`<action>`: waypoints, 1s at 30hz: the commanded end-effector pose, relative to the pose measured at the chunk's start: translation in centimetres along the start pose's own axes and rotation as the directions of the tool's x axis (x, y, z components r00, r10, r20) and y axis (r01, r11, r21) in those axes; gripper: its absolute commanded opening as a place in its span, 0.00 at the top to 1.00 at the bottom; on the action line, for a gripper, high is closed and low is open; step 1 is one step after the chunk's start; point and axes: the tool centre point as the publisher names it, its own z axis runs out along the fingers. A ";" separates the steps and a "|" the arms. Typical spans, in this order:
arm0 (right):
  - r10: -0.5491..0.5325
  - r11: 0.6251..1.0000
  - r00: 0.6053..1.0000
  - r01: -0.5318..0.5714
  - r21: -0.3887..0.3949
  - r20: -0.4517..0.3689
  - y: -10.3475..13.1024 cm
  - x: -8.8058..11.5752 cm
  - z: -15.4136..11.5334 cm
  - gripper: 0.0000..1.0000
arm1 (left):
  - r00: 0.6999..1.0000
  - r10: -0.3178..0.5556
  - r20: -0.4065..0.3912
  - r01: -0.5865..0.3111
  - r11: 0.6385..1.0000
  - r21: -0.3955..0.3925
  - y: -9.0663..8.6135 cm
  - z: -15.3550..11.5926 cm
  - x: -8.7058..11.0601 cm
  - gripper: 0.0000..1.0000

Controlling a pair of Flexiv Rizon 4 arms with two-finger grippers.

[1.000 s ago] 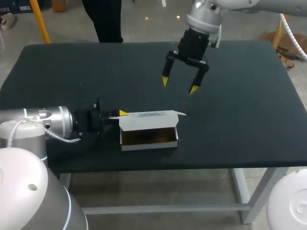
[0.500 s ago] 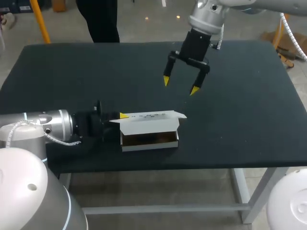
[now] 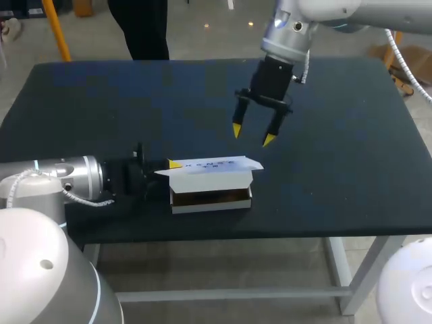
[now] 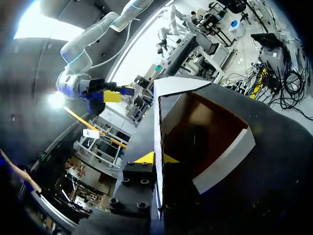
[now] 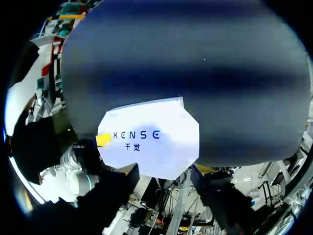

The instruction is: Assemble the packaging by folding the flat box into shape, placing the metal phone stand inside, and closing the box properly

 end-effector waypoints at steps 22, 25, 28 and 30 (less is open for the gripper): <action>-0.082 0.994 0.996 0.084 0.076 -0.028 0.6 -1.6 4.4 0.67 | 1.000 0.018 0.006 -0.018 0.999 0.029 0.5 0.2 0.6 1.00; -0.093 0.993 0.995 0.095 0.076 -0.029 0.7 -1.7 4.6 0.65 | 1.000 0.017 0.005 -0.017 0.999 0.031 0.5 0.2 0.6 1.00; -0.108 0.991 0.994 0.110 0.077 -0.028 0.6 -1.8 4.9 0.62 | 1.000 0.017 0.001 -0.017 0.999 0.033 0.6 0.3 0.7 1.00; -0.114 0.990 0.993 0.115 0.076 -0.028 0.7 -1.8 5.0 0.60 | 1.000 0.018 0.000 -0.018 0.999 0.036 0.5 0.3 0.7 1.00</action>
